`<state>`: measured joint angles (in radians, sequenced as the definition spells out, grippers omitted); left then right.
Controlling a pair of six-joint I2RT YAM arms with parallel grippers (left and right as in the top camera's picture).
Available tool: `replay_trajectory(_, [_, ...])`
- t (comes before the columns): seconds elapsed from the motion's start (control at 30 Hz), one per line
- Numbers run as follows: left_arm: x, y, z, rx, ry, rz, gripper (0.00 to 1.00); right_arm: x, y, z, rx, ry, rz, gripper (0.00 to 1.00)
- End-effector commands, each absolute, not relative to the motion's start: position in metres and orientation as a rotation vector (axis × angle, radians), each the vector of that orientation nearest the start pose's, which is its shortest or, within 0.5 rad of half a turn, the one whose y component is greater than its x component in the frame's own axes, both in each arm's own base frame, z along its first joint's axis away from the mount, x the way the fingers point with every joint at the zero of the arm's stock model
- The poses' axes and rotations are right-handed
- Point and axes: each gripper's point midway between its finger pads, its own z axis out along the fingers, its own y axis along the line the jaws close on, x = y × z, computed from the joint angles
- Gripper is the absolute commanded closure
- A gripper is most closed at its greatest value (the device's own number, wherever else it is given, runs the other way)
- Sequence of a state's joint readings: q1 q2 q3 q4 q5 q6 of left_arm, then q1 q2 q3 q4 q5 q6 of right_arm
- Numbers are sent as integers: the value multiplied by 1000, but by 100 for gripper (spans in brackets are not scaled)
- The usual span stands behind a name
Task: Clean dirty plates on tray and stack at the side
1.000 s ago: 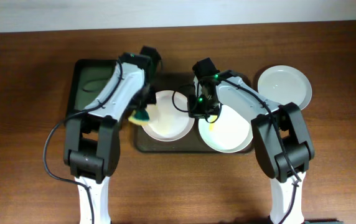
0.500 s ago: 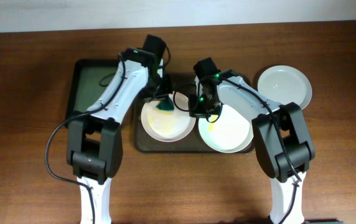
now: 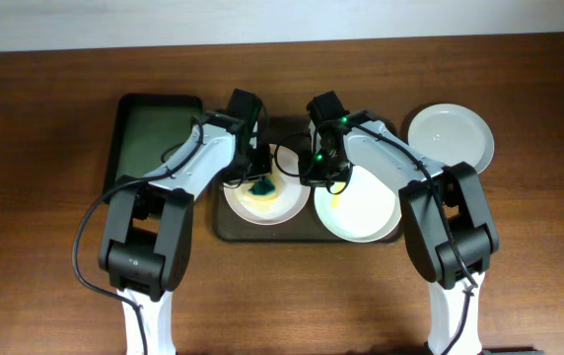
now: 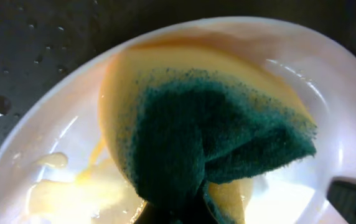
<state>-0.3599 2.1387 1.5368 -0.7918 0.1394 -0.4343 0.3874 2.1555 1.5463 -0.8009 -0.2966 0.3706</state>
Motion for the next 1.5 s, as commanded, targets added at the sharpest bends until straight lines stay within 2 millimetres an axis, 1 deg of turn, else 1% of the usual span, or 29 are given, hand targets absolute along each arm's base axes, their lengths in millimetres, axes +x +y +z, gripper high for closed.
replay_trajectory(0.0, [389, -101, -31, -147, 3035, 300, 100, 388, 201, -1, -35, 3076, 444, 96])
replay_trajectory(0.1, [391, -66, -18, -161, 2988, 544, 100, 388, 201, -1, -35, 3076, 442, 96])
replay_trajectory(0.17, [392, -54, -8, -165, 2974, 630, 100, 388, 201, -1, -35, 3076, 439, 96])
replay_trajectory(0.23, [394, -49, 1, -163, 2962, 676, 100, 388, 201, -1, -35, 3076, 438, 96])
replay_trajectory(0.37, [407, -45, 29, -164, 2919, 734, 100, 388, 201, -1, -36, 3076, 438, 96])
replay_trajectory(0.43, [413, -47, 43, -173, 2908, 729, 100, 388, 201, -1, -36, 3076, 438, 96])
replay_trajectory(0.5, [418, -48, 60, -228, 2891, 717, 100, 389, 201, 1, -37, 3070, 442, 96])
replay_trajectory(0.57, [425, -51, 80, -273, 2868, 698, 100, 392, 203, 9, -73, 3046, 450, 96])
replay_trajectory(0.63, [430, -51, 101, -319, 2839, 672, 100, 396, 204, 20, -116, 3017, 457, 96])
replay_trajectory(0.7, [433, -50, 119, -347, 2825, 630, 100, 402, 207, 37, -148, 2979, 467, 96])
replay_trajectory(0.8, [432, -49, 136, -403, 2834, 504, 100, 408, 211, 62, -227, 2906, 476, 96])
replay_trajectory(0.83, [431, -47, 138, -424, 2841, 466, 100, 410, 213, 69, -249, 2883, 468, 96])
replay_trajectory(0.9, [430, -43, 139, -461, 2875, 358, 100, 414, 208, 86, -280, 2830, 359, 96])
replay_trajectory(0.97, [429, -38, 135, -506, 2929, 205, 100, 417, 198, 106, -288, 2756, 149, 96])
replay_trajectory(1.07, [430, -32, 132, -521, 2982, -18, 100, 417, 194, 132, -303, 2654, -35, 96])
replay_trajectory(1.1, [430, -28, 132, -527, 2989, -66, 100, 417, 194, 145, -308, 2599, -113, 96])
replay_trajectory(1.2, [429, -8, 132, -588, 2988, -92, 100, 414, 199, 174, -360, 2457, -300, 96])
replay_trajectory(1.23, [429, -1, 131, -597, 2987, -86, 100, 413, 202, 184, -421, 2396, -378, 96])
replay_trajectory(1.33, [429, 15, 131, -584, 2986, -79, 100, 410, 219, 203, -587, 2259, -535, 96])
replay_trajectory(1.37, [429, 20, 131, -601, 2983, -79, 100, 409, 227, 213, -653, 2181, -622, 96])
replay_trajectory(1.47, [428, 30, 131, -635, 2975, -77, 100, 406, 236, 245, -693, 2002, -834, 96])
